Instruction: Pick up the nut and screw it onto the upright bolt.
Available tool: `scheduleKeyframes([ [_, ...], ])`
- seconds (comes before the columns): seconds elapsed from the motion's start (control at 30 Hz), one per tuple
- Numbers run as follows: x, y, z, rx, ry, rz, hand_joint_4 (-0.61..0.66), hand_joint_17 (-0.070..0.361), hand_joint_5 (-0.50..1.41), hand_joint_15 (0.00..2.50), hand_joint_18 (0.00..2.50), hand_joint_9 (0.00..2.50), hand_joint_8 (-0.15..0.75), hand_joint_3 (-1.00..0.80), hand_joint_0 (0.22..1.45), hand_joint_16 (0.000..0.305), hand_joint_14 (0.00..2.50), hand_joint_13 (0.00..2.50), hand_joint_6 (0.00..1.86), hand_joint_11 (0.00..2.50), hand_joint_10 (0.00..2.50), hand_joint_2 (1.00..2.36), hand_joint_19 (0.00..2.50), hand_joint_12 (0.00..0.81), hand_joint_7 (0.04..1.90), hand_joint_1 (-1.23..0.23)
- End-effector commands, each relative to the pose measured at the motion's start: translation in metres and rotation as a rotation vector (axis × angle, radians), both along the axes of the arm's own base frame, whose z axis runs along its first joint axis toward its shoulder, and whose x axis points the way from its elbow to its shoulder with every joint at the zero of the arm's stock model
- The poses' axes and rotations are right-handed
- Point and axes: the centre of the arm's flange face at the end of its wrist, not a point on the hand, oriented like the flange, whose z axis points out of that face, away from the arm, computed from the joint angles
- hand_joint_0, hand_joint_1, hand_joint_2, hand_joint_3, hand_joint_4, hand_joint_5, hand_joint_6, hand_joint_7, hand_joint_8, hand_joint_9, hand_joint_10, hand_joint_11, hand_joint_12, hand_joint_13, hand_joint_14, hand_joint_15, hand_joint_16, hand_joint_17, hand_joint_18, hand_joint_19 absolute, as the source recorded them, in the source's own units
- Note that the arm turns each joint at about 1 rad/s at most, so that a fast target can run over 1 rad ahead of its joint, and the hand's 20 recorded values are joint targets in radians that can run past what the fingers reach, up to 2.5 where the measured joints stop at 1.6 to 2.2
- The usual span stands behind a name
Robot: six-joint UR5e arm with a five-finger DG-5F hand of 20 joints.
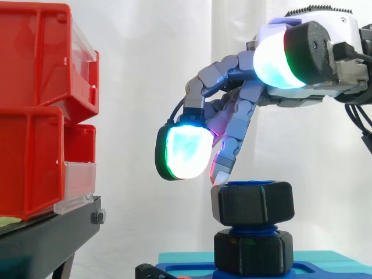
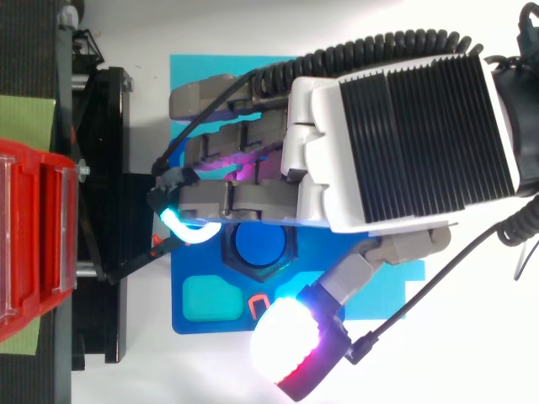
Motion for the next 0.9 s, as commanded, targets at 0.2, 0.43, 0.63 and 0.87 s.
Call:
scheduleKeyframes([
  [0.2,-0.002,-0.002,-0.006,-0.002,0.007,0.0,0.26,0.062,-0.07,0.0,0.38,1.06,0.28,-0.5,0.5,0.027,0.0,0.73,0.5,0.0,0.0,1.0,0.0,0.265,0.83,-0.11],
  [0.43,-0.002,-0.003,-0.012,0.001,-0.011,0.002,0.26,0.062,-0.07,0.0,0.38,1.06,0.285,-0.5,0.5,0.027,0.0,0.73,0.5,0.0,0.0,1.0,0.0,0.265,0.82,-0.11],
  [0.63,-0.002,-0.003,-0.013,0.0,-0.009,0.002,0.26,0.062,-0.07,0.0,0.39,1.06,0.282,-0.5,0.5,0.028,0.0,0.73,0.5,0.0,0.0,1.0,0.0,0.265,0.83,-0.12],
  [0.87,-0.001,-0.004,-0.018,-0.007,0.0,0.0,0.26,0.063,-0.07,0.0,0.39,1.06,0.284,-0.5,0.5,0.028,0.0,0.73,0.5,0.0,0.0,1.0,0.0,0.266,0.83,-0.12],
])
